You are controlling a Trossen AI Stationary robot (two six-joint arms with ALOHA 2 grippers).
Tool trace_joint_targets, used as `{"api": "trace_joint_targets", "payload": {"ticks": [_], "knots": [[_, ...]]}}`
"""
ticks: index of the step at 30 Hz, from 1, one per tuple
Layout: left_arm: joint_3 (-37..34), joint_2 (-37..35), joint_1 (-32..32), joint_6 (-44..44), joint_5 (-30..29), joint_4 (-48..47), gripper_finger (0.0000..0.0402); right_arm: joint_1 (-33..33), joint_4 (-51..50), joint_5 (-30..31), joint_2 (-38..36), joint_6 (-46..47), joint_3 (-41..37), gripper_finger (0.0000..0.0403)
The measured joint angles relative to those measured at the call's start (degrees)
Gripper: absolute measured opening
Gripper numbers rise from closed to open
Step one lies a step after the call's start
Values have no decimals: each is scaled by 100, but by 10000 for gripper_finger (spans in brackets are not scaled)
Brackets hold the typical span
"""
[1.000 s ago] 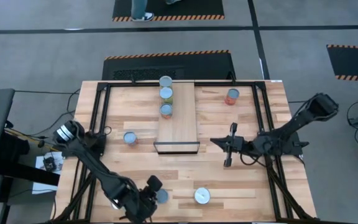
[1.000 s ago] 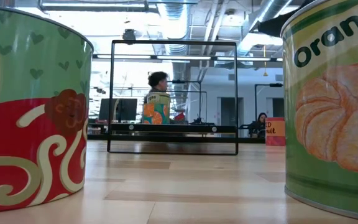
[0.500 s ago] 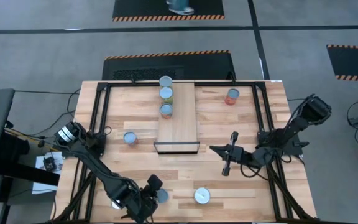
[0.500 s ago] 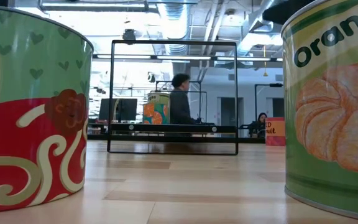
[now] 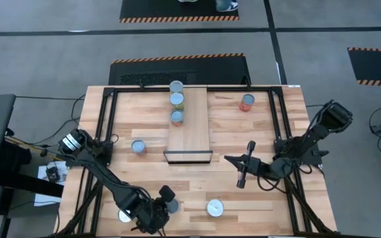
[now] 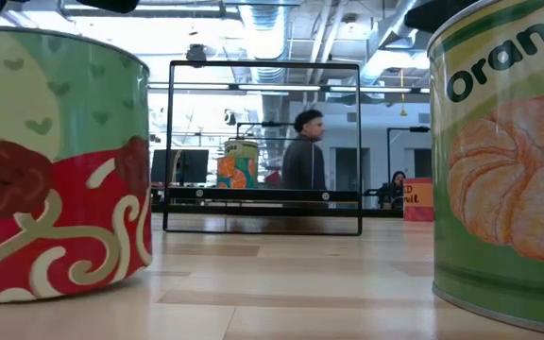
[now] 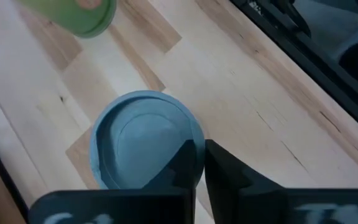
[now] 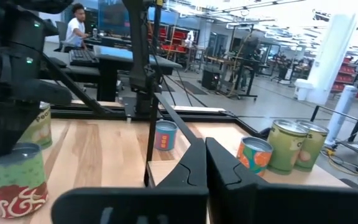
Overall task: Pick and place cans onto a shelf
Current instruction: Put the canned spaghetti sauce on the shelf
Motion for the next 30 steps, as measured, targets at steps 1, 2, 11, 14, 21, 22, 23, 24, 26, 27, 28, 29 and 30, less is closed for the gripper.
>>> {"api": "trace_joint_targets", "payload": {"ticks": [1, 2, 11, 14, 21, 22, 23, 24, 26, 27, 28, 29, 30], "knots": [[0, 0, 2, 54, 1, -4, 8, 0, 2, -2, 0, 0, 0, 5], [4, 0, -1, 117, -3, -13, 8, 0, 2, 0, 0, 0, 0, 5], [1056, -535, 60, 114, -371, -1333, 2, -10, 2, 2, 0, -4, 1, 5], [1521, -943, 290, -193, -361, -1720, 3, -57, -23, 2, 0, -9, 0, 5], [2331, -1610, 1629, -967, -808, -2739, 3, -128, -189, -37, 0, -17, 2, 6], [2444, -1658, 1907, -1000, -804, -2907, 3, -125, -166, -37, -2, -5, 4, 6], [2526, -1696, 2183, -1003, -771, -3030, 4, -125, -169, -37, -2, -2, 4, 6], [2581, -1721, 2455, -1006, -742, -3127, 4, -125, -181, -39, 0, -2, 4, 6], [2584, -1721, 2940, -1011, -699, -3338, 4, -125, -168, -38, -2, 0, 4, 6], [2576, -1710, 3147, -1002, -690, -3428, 4, -125, -173, -38, -1, 0, 4, 6], [2544, -1705, 3317, -919, -668, -3466, 4, -125, -176, -39, 0, 0, 4, 7], [2477, -1708, 3466, -814, -650, -3457, 4, -125, -169, -39, -1, 0, 4, 7], [2381, -1709, 3605, -750, -630, -3416, 4, -125, -169, -40, -2, -2, 4, 7]]}}
